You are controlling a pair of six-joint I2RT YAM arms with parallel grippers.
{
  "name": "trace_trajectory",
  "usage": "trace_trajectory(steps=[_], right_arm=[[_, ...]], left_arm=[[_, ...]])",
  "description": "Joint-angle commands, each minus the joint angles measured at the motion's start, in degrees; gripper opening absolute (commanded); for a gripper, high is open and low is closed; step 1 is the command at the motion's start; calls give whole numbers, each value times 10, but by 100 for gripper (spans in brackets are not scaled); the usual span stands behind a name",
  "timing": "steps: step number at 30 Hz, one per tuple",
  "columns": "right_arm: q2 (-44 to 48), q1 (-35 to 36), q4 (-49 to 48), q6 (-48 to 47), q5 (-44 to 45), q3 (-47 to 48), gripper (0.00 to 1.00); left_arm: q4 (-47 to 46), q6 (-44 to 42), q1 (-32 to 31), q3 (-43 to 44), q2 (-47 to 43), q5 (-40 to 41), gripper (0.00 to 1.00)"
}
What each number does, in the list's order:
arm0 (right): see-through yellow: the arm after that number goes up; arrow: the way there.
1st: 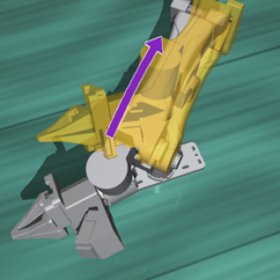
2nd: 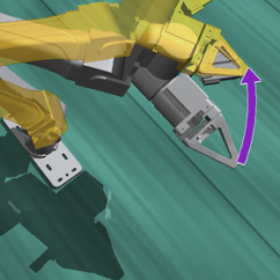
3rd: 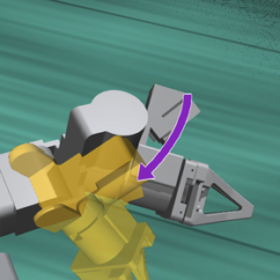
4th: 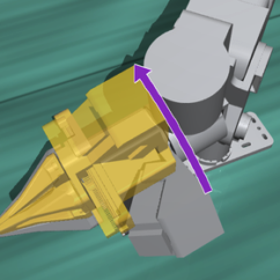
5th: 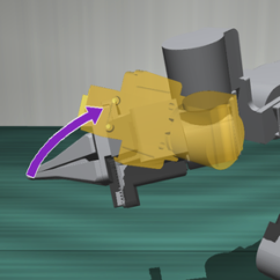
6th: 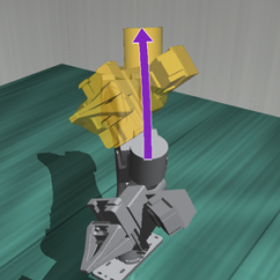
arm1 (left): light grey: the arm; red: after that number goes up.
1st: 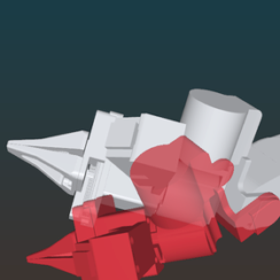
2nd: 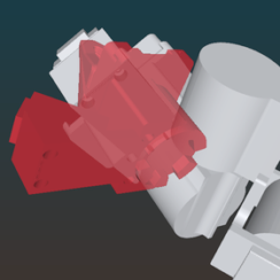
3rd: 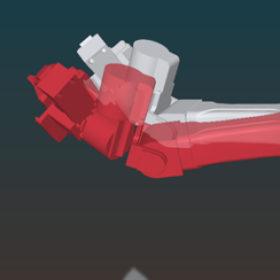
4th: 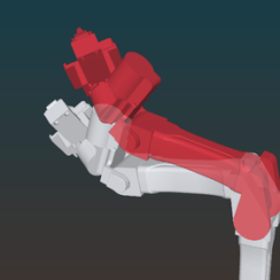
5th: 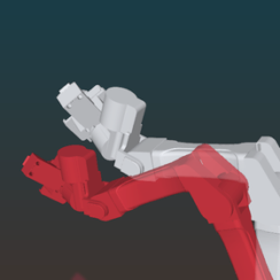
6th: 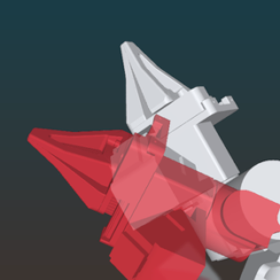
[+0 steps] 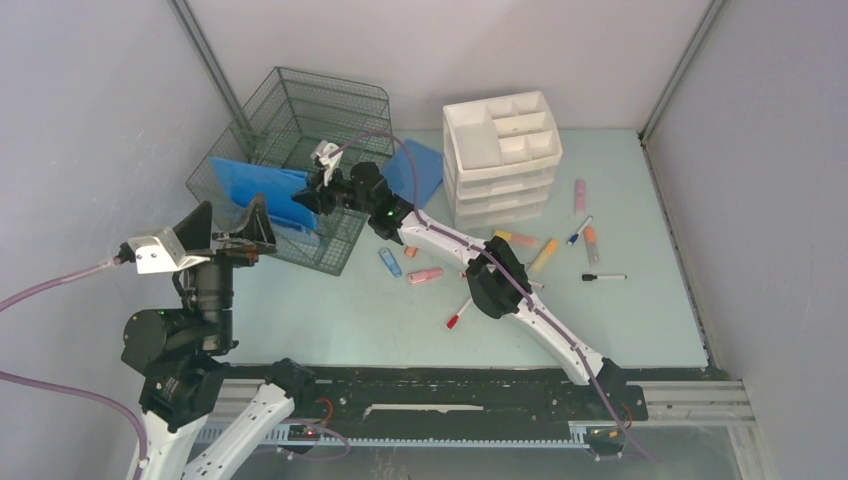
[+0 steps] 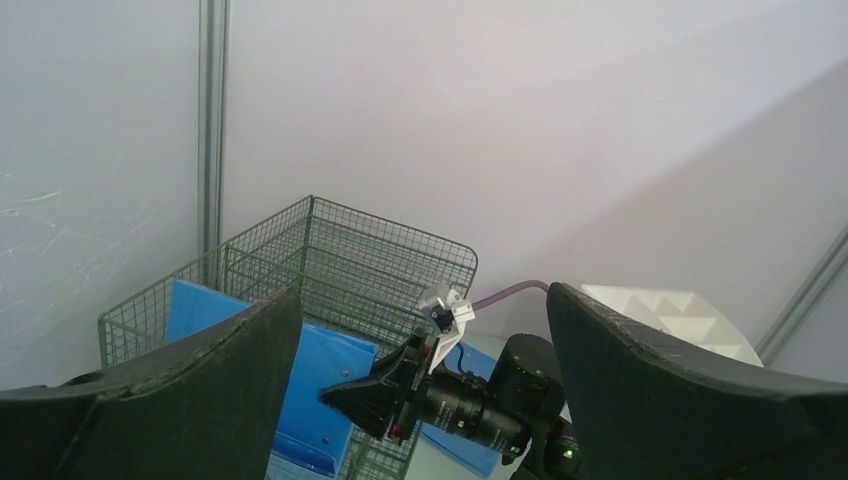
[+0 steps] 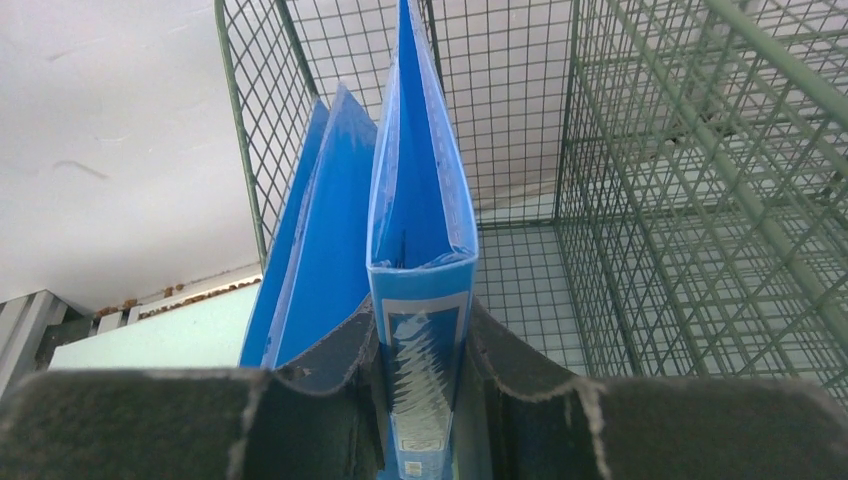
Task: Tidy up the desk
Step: Place the folder in the storage box.
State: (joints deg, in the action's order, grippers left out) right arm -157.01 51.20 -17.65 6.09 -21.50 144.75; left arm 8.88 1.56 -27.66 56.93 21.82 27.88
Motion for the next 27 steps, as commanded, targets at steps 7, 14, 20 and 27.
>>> trace_trajectory(steps=[7, 14, 20, 27], right_arm=[[12, 4, 13, -30, -17, 1, 44], [36, 3, 43, -53, -25, -3, 67], [71, 2, 81, -74, -37, 3, 79], [111, 2, 147, -100, -45, 16, 83]], left_arm=[[-15, 6, 8, -7, 14, -10, 100], [-15, 6, 9, -8, 12, -7, 100], [-17, 5, 9, -10, 8, -4, 100], [-19, 7, 9, -11, 8, -5, 100]])
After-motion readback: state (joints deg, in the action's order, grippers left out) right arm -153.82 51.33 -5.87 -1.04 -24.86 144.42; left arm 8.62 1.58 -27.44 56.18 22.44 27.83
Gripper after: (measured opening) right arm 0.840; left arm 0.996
